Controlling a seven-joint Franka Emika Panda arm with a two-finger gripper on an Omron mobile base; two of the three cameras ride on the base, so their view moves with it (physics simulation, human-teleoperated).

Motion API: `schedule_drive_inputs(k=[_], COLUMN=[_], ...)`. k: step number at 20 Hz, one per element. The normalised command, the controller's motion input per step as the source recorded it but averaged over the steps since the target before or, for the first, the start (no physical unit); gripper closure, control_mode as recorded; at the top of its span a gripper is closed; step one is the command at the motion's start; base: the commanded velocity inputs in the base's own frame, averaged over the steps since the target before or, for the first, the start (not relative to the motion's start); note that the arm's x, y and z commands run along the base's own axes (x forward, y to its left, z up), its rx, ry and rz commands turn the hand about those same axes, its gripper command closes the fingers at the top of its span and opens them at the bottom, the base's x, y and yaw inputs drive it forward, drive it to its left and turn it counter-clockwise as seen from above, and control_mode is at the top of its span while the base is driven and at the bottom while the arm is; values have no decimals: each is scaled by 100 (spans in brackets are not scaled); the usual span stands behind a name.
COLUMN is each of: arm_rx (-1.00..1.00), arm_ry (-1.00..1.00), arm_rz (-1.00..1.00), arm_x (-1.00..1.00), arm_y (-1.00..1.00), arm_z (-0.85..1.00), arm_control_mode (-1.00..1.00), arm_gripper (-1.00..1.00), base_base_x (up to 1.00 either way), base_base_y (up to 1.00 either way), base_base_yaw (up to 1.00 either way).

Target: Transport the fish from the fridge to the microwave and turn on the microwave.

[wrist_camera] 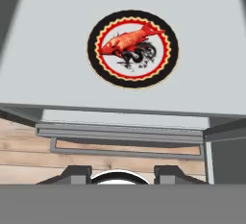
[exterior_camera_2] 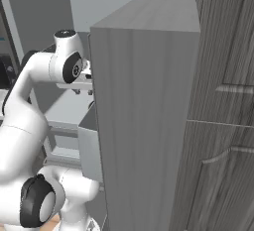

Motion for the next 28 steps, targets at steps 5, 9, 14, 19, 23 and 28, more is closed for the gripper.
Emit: schedule_drive_inputs(k=[5, 9, 14, 19, 23, 28], arm_rx=[-1, 0, 1, 7, 6, 4], arm_ry=[0, -1, -10, -15, -12, -2], arm_rz=[0, 0, -4, -10, -10, -8], arm_x=[0, -3, -3, 0, 0, 0], arm_y=[0, 0, 0, 0, 0, 0], arm_z=[-13, -21, -19, -17, -14, -7], arm_control_mode=[-100, -100, -100, -100, -100, -100], arm_gripper=[-100, -100, -100, -100, -100, -100], base_base_x=[0, 0, 0, 0, 0, 0], base_base_y=[0, 0, 0, 0, 0, 0], base_base_yaw=[0, 0, 0, 0, 0, 0])
